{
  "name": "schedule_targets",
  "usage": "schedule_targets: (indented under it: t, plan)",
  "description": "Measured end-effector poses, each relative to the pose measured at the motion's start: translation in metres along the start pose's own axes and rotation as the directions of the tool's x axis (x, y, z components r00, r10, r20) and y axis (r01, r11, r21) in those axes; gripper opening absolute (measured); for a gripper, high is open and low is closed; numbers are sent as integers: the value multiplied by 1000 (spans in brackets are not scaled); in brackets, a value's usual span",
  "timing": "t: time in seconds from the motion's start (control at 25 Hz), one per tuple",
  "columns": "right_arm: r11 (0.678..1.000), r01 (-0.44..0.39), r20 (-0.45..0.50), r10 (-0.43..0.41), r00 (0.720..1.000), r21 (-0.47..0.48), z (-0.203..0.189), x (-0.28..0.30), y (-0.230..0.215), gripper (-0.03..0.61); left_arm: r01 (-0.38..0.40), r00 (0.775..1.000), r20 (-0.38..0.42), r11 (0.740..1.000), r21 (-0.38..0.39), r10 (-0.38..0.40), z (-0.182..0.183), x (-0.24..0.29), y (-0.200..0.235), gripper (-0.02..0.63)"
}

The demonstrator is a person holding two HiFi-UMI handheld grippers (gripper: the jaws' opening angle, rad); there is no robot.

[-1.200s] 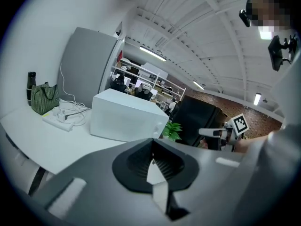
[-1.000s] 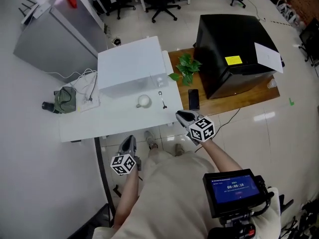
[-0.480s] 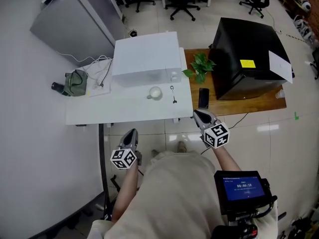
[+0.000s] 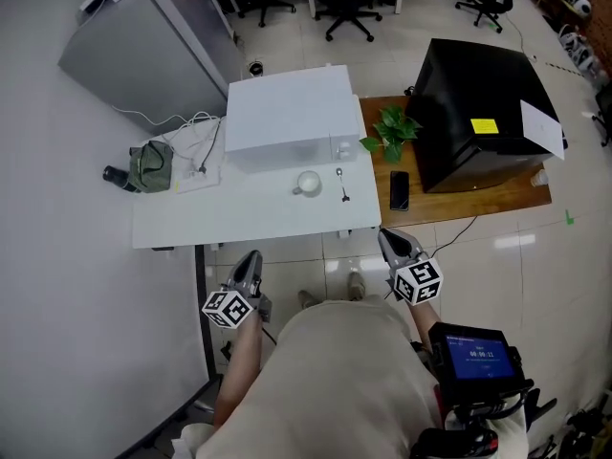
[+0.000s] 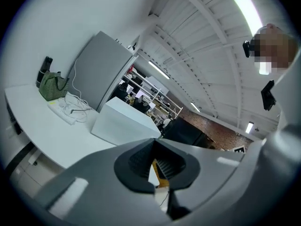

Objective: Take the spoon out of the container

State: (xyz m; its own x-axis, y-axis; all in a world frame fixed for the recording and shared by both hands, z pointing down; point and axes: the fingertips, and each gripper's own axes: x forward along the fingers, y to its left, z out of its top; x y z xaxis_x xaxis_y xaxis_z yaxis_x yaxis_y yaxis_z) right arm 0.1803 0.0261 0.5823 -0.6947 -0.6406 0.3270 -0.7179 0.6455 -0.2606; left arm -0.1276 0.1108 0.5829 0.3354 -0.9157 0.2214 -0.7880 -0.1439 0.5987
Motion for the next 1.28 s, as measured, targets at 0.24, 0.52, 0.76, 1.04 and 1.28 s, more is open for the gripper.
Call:
schedule_targets:
  t: [0.24,0.52,0.76,1.04,1.28]
  plan:
    - [997,45,-74,-49,996,-58,-19,4,-6,5,17,999,-36,1000,15,-16,1,3,12,2]
    - [993,30,-103,-42,994,-114,-7,27,1,3,97,995,-21,995,40,-96,8,4,0,2]
    - [988,7,-108,-24,994,-153,2,47,18,3,122,992,-30,992,24,-121,11,0,8,2]
    - [991,54,-157,-74,985,-122,-15,58,12,4,146,989,-46,987,74,-143,11,7,6,2]
    - [995,31,-181,-48,982,-92,-29,59,18,4,150,982,-139,972,183,-125,-10,15,-5,2]
